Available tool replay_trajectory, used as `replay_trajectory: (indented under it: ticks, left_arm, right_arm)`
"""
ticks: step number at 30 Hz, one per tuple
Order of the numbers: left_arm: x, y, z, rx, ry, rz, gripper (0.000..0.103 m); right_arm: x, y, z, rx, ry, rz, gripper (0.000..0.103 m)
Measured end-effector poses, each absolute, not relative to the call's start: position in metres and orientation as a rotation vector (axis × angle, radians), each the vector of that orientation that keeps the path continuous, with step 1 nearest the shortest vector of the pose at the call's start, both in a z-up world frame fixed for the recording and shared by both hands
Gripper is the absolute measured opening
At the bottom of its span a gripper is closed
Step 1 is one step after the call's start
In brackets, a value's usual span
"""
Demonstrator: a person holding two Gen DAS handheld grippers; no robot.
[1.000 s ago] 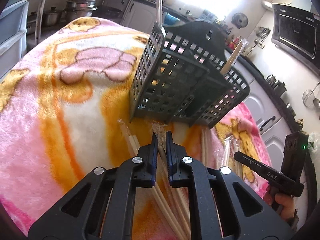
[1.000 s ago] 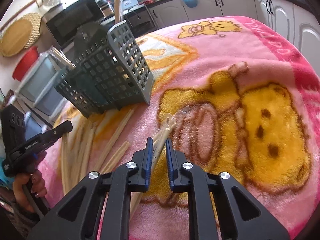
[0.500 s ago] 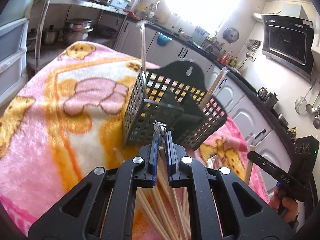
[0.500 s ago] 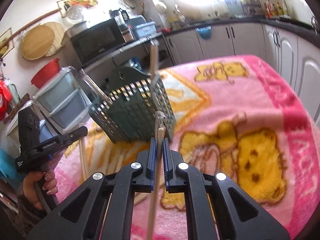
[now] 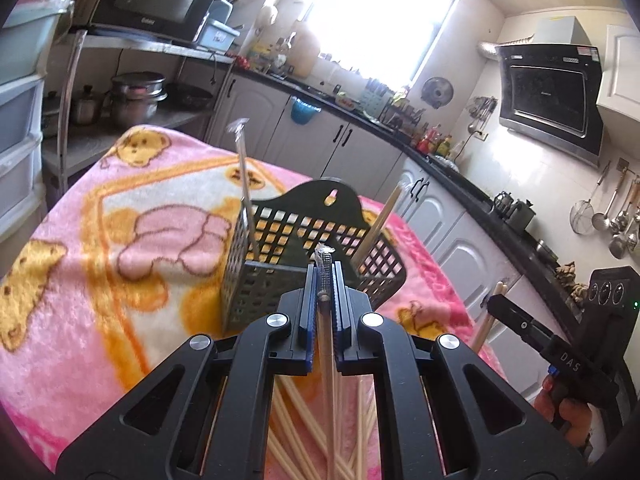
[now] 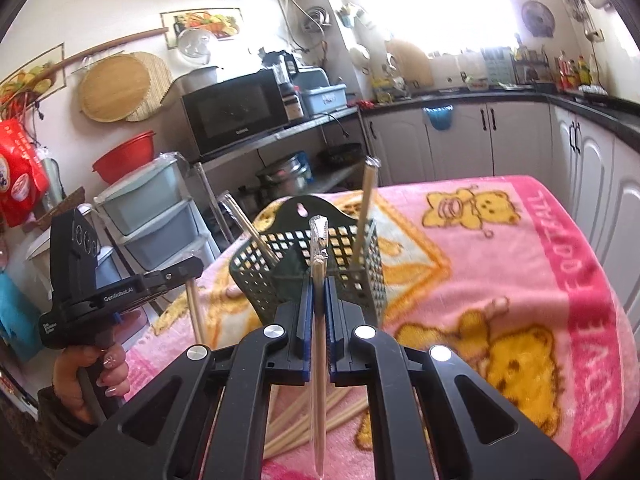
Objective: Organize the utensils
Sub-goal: 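Lift both held chopsticks upright and carry them over the green basket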
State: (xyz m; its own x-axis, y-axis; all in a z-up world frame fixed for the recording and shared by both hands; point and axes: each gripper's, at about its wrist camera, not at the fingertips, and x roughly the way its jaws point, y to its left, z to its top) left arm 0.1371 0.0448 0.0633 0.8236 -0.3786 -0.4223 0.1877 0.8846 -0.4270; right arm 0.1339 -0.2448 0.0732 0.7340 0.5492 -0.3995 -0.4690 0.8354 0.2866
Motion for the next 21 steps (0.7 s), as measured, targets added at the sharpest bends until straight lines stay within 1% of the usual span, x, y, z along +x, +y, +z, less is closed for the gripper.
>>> replay_trajectory:
  ticks: [21]
  left_arm:
    - [0.146, 0.022, 0.128, -0.31, 0.365, -0.373, 0.004]
  right_arm:
    - [0.135, -0.236, 0.119, 0.14, 0.332, 0.596, 0.006]
